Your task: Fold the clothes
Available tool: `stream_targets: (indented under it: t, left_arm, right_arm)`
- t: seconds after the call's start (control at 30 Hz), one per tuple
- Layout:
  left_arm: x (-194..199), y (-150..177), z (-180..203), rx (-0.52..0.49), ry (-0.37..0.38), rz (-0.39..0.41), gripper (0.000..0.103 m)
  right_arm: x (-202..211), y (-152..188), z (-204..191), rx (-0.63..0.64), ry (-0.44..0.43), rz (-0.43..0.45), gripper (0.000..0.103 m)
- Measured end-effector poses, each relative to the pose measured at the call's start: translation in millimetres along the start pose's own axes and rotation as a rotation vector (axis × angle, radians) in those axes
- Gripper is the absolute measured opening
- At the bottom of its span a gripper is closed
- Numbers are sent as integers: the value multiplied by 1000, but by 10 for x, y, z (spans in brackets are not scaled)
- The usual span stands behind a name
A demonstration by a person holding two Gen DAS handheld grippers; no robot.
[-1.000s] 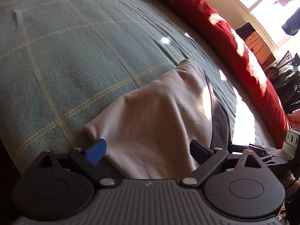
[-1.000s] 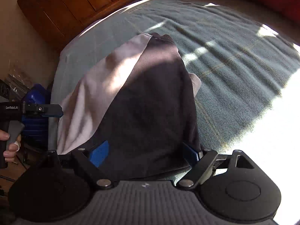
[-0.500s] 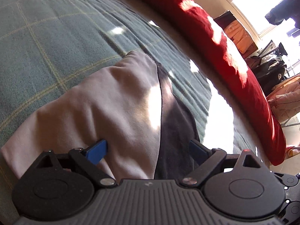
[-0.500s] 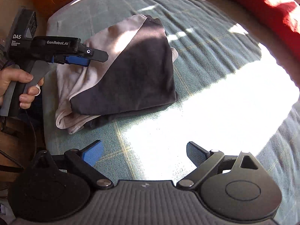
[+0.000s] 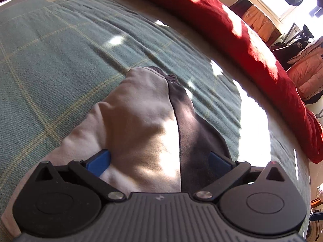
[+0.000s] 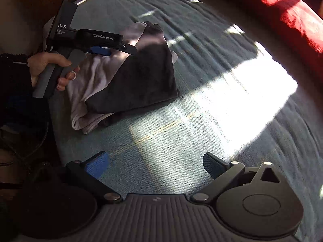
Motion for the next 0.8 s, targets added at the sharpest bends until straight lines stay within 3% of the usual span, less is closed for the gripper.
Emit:
stream_targets:
  t: [0.1, 0.2, 0.37, 0.57, 0.8]
  left_arm:
    - [8, -12, 24, 11, -18, 0, 102]
    - [76, -78, 210, -49, -67, -21, 102]
    - [21, -226, 563, -172, -34, -24, 102]
    - [-401, -265, 503, -147, -86, -77, 102]
    - [-298, -278, 353, -40, 10, -15, 103]
  right_arm:
    - [61, 20, 70, -32, 23, 9, 102]
    - [89, 11, 116, -49, 26, 22, 102]
    - [87, -25, 132, -50, 25, 31, 102]
    - [92, -51, 156, -49, 19, 24, 103]
    - [99, 35, 273, -115, 15, 22, 103]
Point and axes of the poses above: each gripper's, at about its wrist camera, not at the fingertips, and x roughly against the way its jaws point, z to its right, y to its underside, the point moved 2 cm from there along -x, roughly the way its jaws point, and after that the axes turned 15 degrees about x, right-handed, at the moved point
